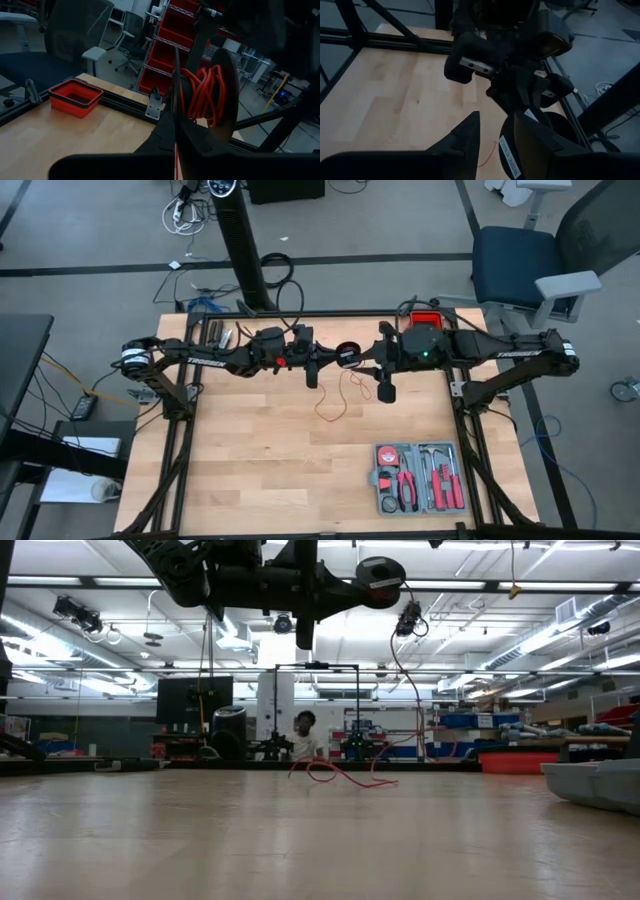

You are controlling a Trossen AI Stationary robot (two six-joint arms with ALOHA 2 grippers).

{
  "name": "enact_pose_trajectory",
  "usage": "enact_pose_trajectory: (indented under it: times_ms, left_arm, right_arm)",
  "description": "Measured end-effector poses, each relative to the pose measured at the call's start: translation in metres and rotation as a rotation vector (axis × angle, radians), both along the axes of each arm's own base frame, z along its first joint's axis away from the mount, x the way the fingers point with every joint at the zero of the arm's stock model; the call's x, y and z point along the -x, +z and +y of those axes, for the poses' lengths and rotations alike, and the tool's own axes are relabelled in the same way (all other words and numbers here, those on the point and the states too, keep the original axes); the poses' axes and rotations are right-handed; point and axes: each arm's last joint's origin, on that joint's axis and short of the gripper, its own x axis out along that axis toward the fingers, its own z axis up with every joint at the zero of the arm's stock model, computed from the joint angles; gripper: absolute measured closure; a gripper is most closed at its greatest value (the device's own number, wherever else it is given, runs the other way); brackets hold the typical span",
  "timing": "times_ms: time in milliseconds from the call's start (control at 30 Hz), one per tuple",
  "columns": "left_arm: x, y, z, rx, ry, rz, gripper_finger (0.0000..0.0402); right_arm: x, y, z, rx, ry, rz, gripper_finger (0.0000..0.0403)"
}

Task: Coil cords
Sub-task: Coil the wire

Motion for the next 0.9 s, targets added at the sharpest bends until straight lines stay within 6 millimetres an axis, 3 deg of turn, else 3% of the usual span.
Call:
enact_pose_trajectory:
  times_ms: [700,900]
  left_arm:
    - [0.0,-0.001,0.0,-0.001,0.0,0.006,0.0396]
    - [0.0,-0.002,0.0,-0.141,-0.007,0.031,0.0396]
  right_arm:
    - [0.008,0.008,-0.009,0.026,0.011,-0.035,0.0287]
    - [0.013,0.005,-0.025,0.016,0.013,0.017,0.0287]
